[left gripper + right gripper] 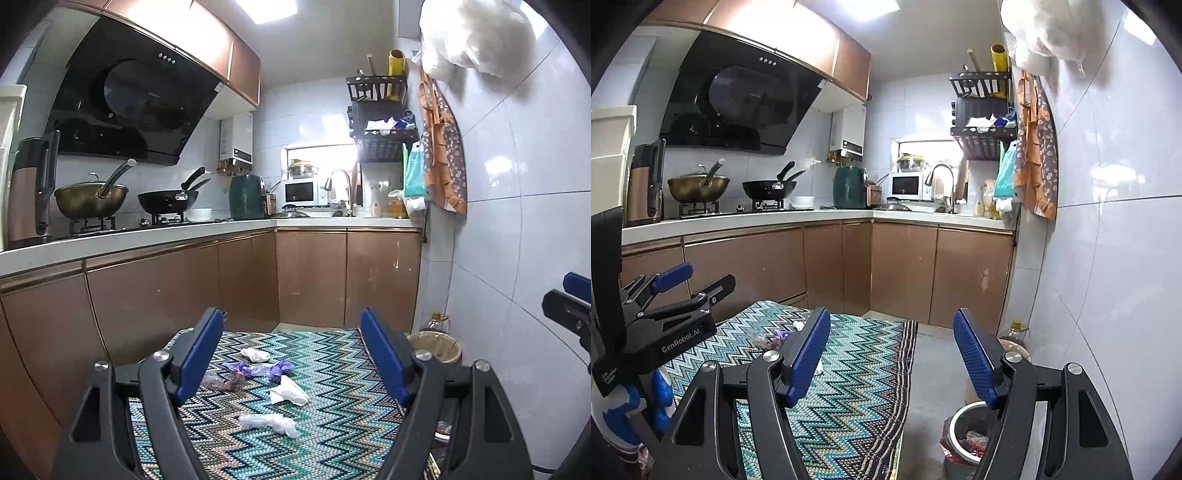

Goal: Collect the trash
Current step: 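Move both open tools back over the trash on the table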

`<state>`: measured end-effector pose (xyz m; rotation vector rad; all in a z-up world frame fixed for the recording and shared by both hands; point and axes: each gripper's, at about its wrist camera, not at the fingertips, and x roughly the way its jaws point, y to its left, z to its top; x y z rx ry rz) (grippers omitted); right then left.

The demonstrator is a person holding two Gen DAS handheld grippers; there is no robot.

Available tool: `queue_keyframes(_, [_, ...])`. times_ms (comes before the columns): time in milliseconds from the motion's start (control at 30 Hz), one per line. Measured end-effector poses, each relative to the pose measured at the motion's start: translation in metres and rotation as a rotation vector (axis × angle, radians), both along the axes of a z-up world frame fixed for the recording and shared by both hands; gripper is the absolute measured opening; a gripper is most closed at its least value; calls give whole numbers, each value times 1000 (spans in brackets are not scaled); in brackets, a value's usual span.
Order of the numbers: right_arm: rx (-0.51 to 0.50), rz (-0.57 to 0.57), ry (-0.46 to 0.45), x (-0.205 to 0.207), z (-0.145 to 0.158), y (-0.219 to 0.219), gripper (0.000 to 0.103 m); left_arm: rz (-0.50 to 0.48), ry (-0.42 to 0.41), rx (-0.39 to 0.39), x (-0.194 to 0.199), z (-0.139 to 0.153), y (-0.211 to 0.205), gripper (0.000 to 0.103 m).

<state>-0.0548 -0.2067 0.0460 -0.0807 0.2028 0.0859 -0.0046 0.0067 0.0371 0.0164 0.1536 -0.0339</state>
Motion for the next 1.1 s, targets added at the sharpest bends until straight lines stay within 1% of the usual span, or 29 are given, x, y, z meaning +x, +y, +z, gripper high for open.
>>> queue_keyframes(67, [2, 3, -2, -1, 0, 0, 68, 17, 4, 0, 0, 0, 3, 76])
queue_keyframes(200, [13, 15, -4, -2, -1, 0, 69, 38, 17, -20, 4, -1, 10, 80])
queue_keyframes(333, [12, 18, -1, 0, -2, -3, 69, 63, 22, -21, 7, -2, 16, 81])
queue_keyframes(433, [15, 21, 7, 4, -3, -5, 69, 66, 50, -35, 15, -7, 23, 81])
queue_keyframes(567, [14, 21, 31, 12, -10, -6, 69, 73, 90, -50, 26, -17, 33, 81])
queue_keyframes(800, [13, 13, 84, 35, -21, -7, 69, 97, 132, -48, 46, -33, 50, 81])
queue_keyframes(900, [11, 14, 111, 46, -27, -6, 69, 113, 154, -59, 58, -40, 62, 81])
queue_keyframes(1000, [10, 16, 144, 61, -36, -7, 69, 110, 188, -60, 74, -54, 69, 81])
queue_keyframes(1100, [8, 25, 182, 77, -47, -6, 69, 79, 235, -51, 88, -73, 73, 81])
